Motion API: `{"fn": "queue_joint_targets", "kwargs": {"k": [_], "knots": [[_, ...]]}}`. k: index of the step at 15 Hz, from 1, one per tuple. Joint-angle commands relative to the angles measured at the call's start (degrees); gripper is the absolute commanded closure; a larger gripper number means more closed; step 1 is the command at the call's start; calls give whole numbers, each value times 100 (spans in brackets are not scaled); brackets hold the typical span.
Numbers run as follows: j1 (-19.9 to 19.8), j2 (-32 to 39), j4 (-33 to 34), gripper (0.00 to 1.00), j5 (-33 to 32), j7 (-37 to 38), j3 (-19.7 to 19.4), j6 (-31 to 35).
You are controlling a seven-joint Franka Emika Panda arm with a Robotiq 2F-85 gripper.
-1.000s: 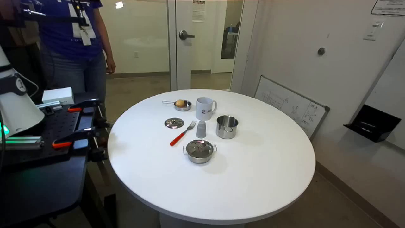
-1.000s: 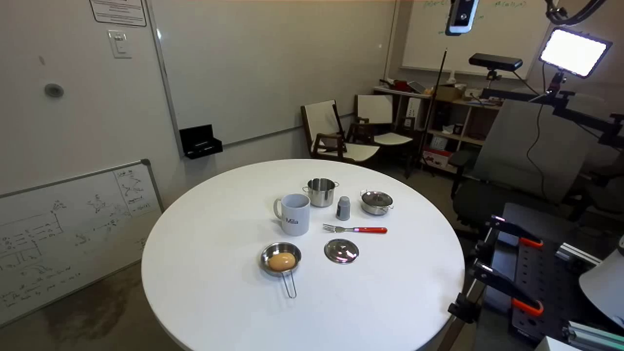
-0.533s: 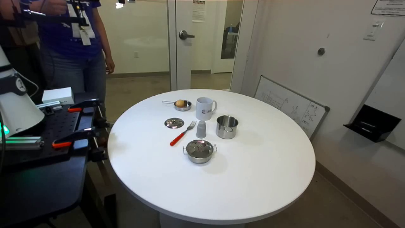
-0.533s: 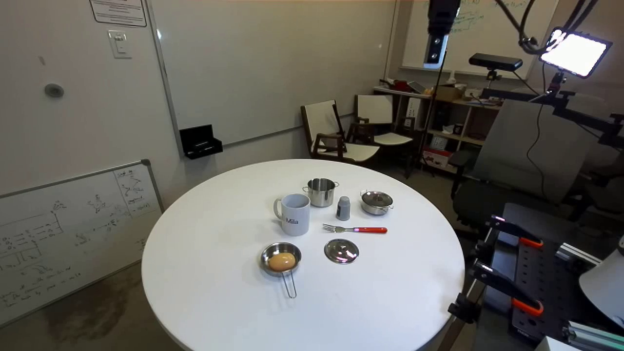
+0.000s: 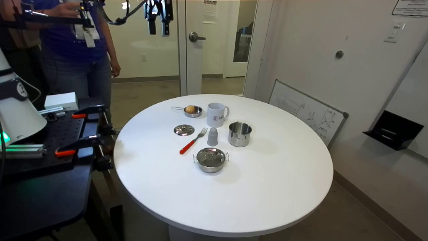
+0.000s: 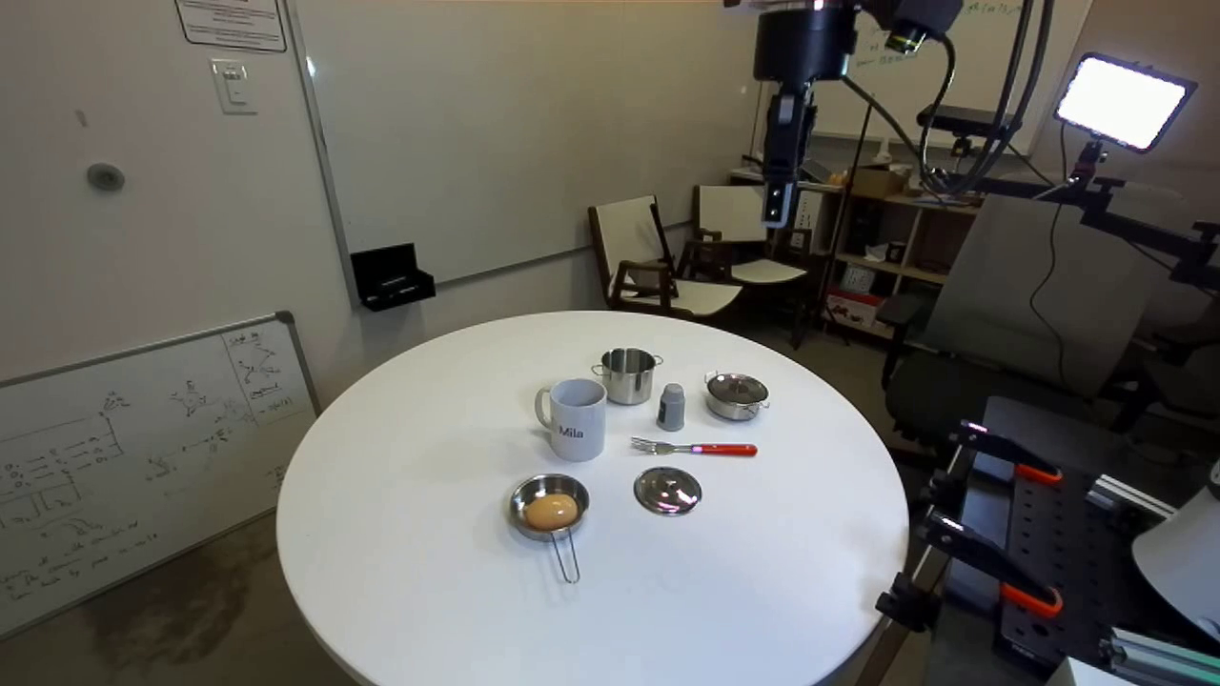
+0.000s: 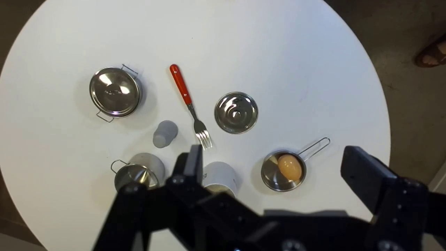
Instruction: Put the salt and pepper shaker in the mug
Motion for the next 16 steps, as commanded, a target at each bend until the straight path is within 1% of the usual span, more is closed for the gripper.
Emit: {"fn": "queue_joint_targets", "kwargs": {"k": [1,3,6,7,8,9,13,16], "knots": [[-34,123,18,0,-1,0,-32,59],[-56,263,63,0,0,-1,-56,98],[-55,278,98,0,1,-1,-55,98],[-107,392,152,0,-13,158,-68,126],[-175,512,169,0,-34,355,-90,325],[-220,762,250,0,-38,329,-135,420],[-327,1642,456,0,203,-126,-338,1306],[-460,2352,729,0,20,-117,-397,1862]]}}
